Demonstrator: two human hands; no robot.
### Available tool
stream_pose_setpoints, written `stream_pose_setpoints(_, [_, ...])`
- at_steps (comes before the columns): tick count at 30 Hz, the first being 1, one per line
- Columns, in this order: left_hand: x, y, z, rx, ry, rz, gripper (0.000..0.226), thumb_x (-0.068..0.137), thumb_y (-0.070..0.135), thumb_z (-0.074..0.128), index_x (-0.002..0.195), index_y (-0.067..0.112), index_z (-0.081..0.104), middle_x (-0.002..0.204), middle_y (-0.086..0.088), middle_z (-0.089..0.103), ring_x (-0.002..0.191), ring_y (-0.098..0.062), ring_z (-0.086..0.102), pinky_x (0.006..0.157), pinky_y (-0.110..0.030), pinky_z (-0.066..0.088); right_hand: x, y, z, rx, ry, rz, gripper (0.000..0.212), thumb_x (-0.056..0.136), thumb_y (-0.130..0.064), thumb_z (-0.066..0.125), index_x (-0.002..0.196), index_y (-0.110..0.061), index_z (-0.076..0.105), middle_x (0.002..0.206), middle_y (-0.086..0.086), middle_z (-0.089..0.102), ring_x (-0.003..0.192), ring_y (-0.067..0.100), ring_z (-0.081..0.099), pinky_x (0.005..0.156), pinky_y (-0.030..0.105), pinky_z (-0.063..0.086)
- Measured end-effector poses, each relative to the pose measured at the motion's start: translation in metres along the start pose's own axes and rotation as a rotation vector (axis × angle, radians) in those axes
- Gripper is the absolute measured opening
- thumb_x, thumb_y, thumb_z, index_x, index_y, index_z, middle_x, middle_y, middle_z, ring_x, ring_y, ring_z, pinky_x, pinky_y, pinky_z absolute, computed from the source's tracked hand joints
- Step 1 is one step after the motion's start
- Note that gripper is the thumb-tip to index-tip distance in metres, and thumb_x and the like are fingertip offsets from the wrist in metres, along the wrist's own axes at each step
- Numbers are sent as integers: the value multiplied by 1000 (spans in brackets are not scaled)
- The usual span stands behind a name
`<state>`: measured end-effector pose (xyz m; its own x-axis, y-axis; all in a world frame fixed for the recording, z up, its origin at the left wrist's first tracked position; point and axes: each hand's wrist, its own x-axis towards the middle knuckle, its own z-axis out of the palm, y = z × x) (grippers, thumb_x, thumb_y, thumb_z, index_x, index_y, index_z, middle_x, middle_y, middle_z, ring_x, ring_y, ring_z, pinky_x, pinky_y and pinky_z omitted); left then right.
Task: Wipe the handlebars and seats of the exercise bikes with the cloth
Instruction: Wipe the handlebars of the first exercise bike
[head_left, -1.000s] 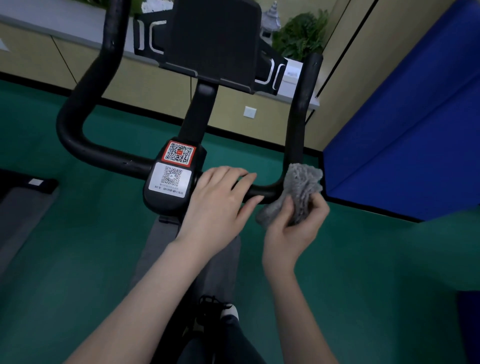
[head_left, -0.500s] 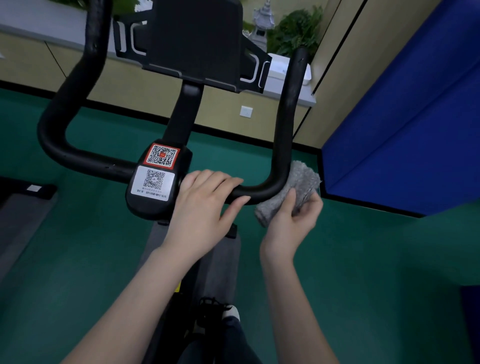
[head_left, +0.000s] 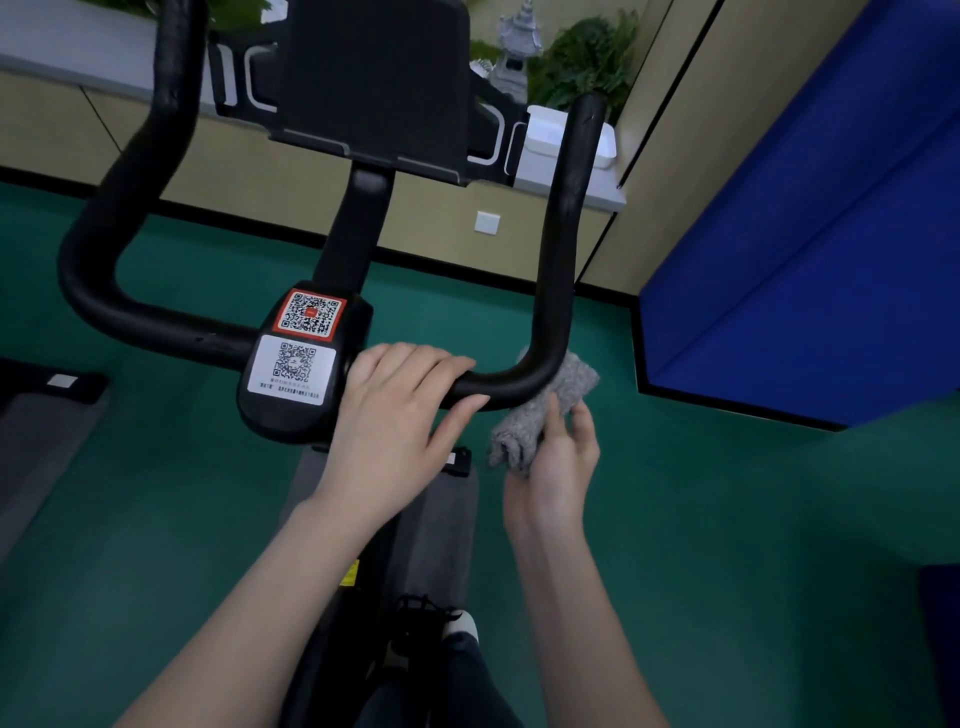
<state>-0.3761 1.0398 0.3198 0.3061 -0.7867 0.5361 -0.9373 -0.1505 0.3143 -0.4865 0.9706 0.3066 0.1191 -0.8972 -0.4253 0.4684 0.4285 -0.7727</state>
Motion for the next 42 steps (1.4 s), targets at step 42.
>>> stream_pose_setpoints(42, [1, 3, -3, -39, -4, -42, 36, 94, 40, 48, 105, 12, 67, 93, 1, 65, 88, -24, 60, 89, -34, 35, 37, -119, 74, -1881, -934, -799, 16, 88, -21, 66, 101, -16, 73, 91, 1, 71, 87, 15, 62, 73, 24, 45])
